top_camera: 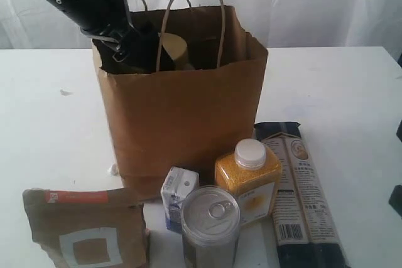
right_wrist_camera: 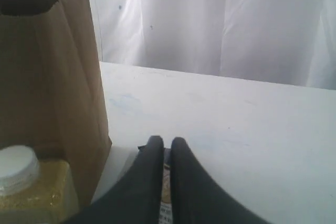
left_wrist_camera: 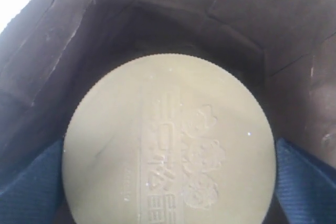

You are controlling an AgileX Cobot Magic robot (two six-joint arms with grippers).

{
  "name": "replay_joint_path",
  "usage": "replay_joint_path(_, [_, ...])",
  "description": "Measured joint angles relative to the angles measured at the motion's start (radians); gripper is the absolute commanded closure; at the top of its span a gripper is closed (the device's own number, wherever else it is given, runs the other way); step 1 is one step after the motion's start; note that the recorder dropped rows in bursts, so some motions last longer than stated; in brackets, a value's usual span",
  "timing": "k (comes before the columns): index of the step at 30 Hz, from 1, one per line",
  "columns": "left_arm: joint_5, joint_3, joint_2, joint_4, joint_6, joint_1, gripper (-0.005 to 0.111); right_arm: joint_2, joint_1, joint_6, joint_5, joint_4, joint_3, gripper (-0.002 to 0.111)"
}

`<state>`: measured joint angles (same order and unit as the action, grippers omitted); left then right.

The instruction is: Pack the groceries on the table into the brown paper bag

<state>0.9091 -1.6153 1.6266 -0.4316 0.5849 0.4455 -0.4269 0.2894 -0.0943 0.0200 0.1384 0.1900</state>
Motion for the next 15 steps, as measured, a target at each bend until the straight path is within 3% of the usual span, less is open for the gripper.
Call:
replay_joint_path(4, [0.002,0.000,0.000,-0.004,-0.002,0.000,0.001,0.000,0.000,0.007,-0.045,0.000,0.075,0.103])
replay_joint_path(8, [0.002,0.000,0.000,-0.004,-0.004,0.000,0.001,-0.031,0.000,-0.037,-0.223,0.002,0.237,0.103])
replay_joint_path(13, [0.004,0.000,0.000,-0.025,-0.004,0.000,0.001,-0.170,0.000,-0.104,-0.451,0.040,0.609,0.103])
replay_joint_path(15, [0.011,0.000,0.000,-0.045,-0.004,0.000,0.001,-0.285,0.000,-0.280,-0.563,0.213,0.755,0.103])
